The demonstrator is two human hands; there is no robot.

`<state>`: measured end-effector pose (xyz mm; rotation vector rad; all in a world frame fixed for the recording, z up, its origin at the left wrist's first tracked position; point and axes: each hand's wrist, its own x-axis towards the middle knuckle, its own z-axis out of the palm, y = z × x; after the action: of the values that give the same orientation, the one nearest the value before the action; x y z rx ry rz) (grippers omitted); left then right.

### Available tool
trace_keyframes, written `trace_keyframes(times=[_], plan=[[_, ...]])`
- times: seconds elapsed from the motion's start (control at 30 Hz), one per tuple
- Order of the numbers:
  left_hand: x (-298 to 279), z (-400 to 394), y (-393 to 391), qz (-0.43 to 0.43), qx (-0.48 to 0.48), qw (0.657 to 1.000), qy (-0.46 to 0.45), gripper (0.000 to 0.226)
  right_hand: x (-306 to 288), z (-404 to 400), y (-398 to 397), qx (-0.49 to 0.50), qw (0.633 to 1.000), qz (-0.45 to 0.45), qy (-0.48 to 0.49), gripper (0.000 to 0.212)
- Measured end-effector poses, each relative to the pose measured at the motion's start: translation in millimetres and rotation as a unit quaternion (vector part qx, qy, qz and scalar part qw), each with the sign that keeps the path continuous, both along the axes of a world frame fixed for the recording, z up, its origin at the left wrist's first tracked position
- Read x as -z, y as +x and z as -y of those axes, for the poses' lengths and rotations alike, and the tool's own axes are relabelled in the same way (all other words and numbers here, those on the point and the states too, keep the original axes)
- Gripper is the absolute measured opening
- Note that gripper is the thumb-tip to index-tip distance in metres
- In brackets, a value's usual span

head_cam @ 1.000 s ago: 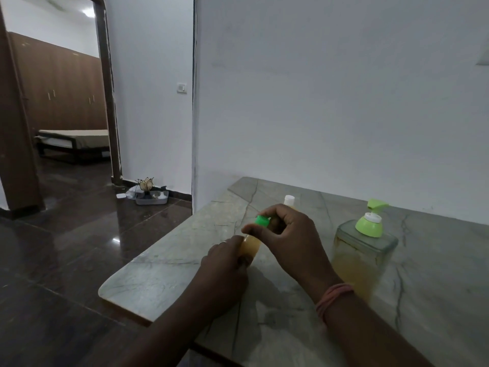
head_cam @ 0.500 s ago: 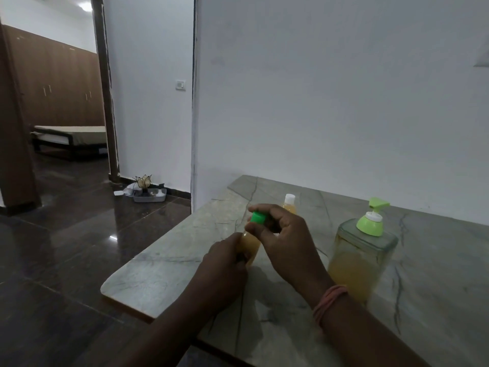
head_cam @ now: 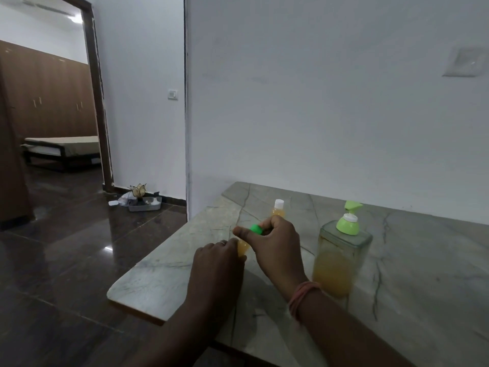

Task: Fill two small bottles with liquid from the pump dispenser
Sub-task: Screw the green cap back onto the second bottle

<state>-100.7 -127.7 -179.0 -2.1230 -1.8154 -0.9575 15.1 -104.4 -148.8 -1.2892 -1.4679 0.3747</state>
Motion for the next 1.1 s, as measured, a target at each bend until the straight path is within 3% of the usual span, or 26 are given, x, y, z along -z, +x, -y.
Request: trace_keyframes(times=[0.27,0.43,0.67,0.77,0.93,1.1], plan=[[-5.5,10.0,3.7,-0.050,-0.027,0.998,0.023,0.030,2.0,-6.9,-16.0,0.092,0.990,-0.080,-0.077,0.053],[-6.6,10.0,7.9,-0.104,-0.034,0.994,0.005,0.023,6.4,-9.2,-10.0,0.144,0.969,-0.102,-0.172,0.072],[-6.1,7.0,12.4,-0.147,-0.024,0.988,0.032,0.025,-2.0,-7.3,10.6,0.109,0.951,-0.126,-0.261,0.073],[-8.7,-1.3,15.0,-0.072,-0.002,0.997,0.018,0.026,-13.6,-1.2,11.3,0.100,0.966,-0.031,-0.235,0.079],[-17.6,-25.9,22.1,0.189,0.018,0.981,-0.028,0.015,-19.1,21.6,9.3,0.130,0.975,0.133,-0.120,0.069],[-27.5,-69.4,29.3,0.271,-0.023,0.959,-0.076,0.016,-3.7,43.8,30.8,0.130,0.975,0.175,-0.038,0.043]])
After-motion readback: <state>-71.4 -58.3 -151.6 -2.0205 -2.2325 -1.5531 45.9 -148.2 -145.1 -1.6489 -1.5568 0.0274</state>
